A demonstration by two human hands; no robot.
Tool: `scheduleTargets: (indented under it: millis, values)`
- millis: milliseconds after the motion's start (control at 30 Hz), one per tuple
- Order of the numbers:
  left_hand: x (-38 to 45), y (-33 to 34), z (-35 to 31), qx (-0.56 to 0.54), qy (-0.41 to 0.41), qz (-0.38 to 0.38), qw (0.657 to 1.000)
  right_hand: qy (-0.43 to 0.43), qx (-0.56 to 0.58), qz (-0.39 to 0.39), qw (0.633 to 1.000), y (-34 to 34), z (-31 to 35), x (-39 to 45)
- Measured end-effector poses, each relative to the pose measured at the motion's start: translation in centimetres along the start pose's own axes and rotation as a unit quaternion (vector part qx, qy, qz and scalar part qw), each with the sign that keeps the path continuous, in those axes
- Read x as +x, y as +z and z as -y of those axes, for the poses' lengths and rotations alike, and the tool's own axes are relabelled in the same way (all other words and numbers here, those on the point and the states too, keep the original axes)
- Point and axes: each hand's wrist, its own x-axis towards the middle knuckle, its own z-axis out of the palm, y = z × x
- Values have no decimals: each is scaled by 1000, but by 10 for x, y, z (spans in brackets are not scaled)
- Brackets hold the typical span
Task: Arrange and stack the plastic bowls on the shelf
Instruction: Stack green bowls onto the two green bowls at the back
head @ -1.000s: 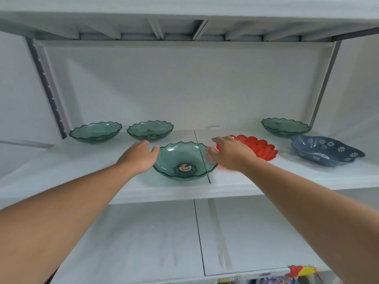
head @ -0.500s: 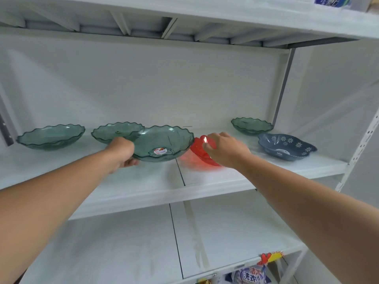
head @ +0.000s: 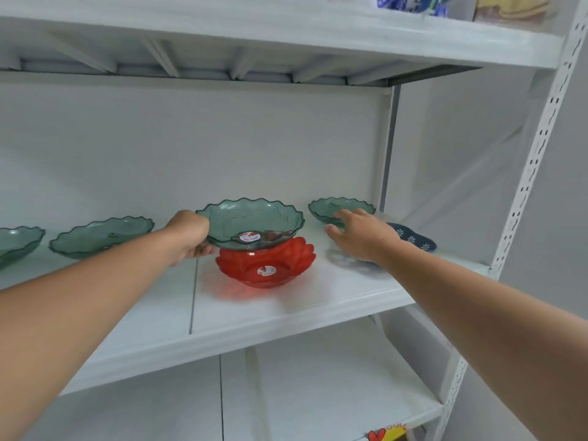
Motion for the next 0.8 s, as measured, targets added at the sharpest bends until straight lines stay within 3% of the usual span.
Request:
scheduleTargets:
  millis: [333,800]
  values:
    - [25,108,-51,13,-13,-21,1000,-35,0,35,999,7,-111,82]
    - [107,136,-69,-24,-16,5,1000,49,-28,81,995,21,-169,173]
